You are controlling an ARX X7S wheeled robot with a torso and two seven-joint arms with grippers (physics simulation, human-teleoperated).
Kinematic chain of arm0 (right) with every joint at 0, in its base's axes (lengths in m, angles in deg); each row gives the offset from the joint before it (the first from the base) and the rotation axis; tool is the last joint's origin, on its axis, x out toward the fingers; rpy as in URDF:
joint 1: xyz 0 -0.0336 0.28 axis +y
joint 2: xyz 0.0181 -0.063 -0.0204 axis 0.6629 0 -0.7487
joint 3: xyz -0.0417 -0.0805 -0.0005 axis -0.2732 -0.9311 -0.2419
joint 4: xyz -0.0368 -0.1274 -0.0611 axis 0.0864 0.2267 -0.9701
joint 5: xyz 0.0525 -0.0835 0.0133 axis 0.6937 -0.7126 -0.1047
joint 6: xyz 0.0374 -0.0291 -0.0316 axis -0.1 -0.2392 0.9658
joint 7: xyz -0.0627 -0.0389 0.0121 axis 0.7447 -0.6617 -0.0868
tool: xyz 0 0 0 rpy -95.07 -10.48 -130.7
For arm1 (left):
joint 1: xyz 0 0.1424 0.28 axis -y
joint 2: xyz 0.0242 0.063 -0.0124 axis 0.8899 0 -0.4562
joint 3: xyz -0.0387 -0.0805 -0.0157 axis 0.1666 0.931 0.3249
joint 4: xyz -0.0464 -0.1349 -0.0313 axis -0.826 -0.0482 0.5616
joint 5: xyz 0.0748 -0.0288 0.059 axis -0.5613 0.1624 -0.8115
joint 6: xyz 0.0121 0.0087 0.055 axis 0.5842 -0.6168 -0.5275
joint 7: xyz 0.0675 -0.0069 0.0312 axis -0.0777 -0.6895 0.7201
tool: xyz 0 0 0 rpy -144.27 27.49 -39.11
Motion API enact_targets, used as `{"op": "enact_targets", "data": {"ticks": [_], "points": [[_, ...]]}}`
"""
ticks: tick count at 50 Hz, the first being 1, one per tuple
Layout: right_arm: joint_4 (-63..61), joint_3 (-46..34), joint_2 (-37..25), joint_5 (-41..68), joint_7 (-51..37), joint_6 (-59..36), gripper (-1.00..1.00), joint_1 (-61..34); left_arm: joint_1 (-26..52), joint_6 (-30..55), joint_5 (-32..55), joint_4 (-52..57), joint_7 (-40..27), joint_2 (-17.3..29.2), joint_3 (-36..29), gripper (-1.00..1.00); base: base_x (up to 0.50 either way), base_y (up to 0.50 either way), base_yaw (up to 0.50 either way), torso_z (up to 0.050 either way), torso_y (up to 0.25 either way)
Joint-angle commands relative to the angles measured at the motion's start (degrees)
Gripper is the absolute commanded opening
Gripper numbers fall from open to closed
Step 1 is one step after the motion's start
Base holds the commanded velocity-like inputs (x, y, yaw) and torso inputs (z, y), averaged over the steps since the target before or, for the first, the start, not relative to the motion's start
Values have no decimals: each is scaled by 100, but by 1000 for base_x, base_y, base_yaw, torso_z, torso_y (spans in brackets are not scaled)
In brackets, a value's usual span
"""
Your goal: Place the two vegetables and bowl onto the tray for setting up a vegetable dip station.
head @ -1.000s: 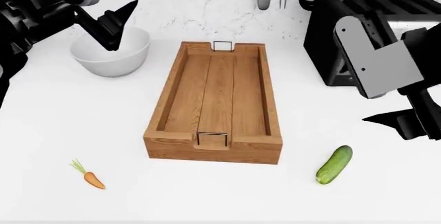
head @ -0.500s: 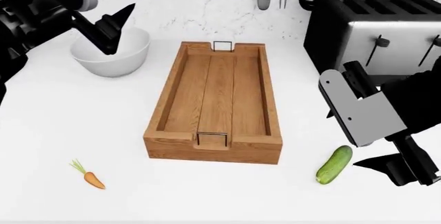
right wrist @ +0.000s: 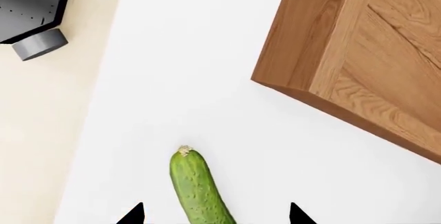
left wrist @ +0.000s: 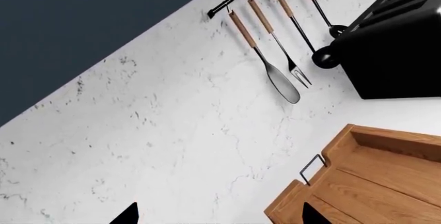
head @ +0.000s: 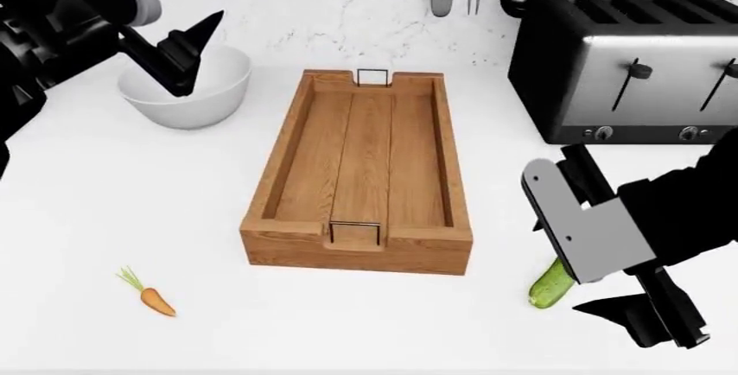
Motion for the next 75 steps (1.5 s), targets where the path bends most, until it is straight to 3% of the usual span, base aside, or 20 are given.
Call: {"op": "enact_targets", "data": {"ticks": [1, 32, 55, 56, 75], "points": [[273, -127, -13, -222, -85, 319, 100, 114, -89, -72, 20, -16, -27, 13, 29, 100, 0, 0, 0, 0, 0], [1137, -275, 320, -527, -562, 1014, 100, 444, -231, -75, 57, 130, -145, 60, 86, 100, 0, 0, 0, 0, 0], [977, -411, 265, -503, -841, 853, 100, 809, -258, -39, 79, 233, -183, 105, 104, 100, 0, 0, 0, 0, 0], [992, -394, 282, -494, -859, 845, -100, 801, -253, -35, 80, 235, -182, 105, 104, 100, 0, 0, 0, 0, 0], [1431, -138, 590, -408, -942, 955, -100, 553, -240, -94, 53, 227, -203, 113, 95, 100, 0, 0, 0, 0, 0]]}}
